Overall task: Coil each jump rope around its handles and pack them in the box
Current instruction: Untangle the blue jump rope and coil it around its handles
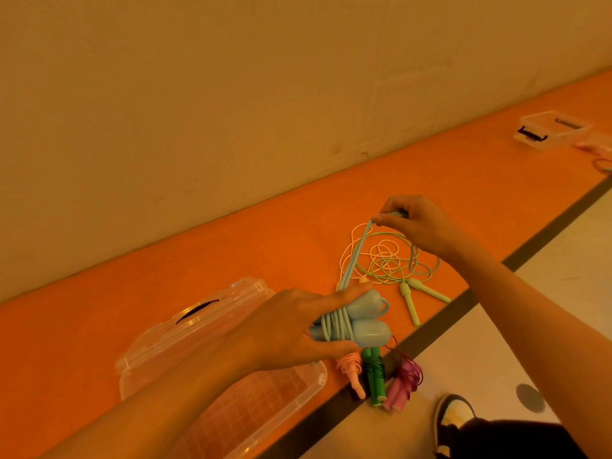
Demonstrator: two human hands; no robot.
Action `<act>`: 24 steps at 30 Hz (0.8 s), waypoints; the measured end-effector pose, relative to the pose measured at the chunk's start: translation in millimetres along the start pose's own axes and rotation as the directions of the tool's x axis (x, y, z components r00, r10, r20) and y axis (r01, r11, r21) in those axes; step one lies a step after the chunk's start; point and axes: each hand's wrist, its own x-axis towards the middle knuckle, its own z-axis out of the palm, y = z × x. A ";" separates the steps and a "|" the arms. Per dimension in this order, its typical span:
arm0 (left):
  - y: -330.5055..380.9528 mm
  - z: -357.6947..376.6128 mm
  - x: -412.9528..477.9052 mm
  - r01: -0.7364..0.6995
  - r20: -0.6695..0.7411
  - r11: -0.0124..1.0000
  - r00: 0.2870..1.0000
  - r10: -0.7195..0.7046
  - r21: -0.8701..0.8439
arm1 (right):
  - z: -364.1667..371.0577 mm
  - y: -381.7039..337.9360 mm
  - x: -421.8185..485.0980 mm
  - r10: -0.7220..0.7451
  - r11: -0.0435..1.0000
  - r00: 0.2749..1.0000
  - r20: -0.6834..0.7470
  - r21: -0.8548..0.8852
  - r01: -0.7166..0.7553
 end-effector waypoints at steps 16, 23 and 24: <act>-13.6 -0.5 -5.3 0.031 -0.019 0.999 0.999 -0.031 0.006 | -5.9 -28.5 -7.9 0.122 0.934 0.991 -0.061 0.344 -0.094; -20.2 6.4 -4.8 0.041 -0.028 0.987 0.999 -0.037 0.154 | 7.4 -24.3 -8.2 0.155 0.957 0.988 -0.006 0.248 -0.149; -24.5 7.3 -5.3 0.065 -0.053 0.980 0.997 -0.056 0.187 | 5.7 -25.6 -8.7 0.137 0.966 0.991 0.007 0.219 -0.135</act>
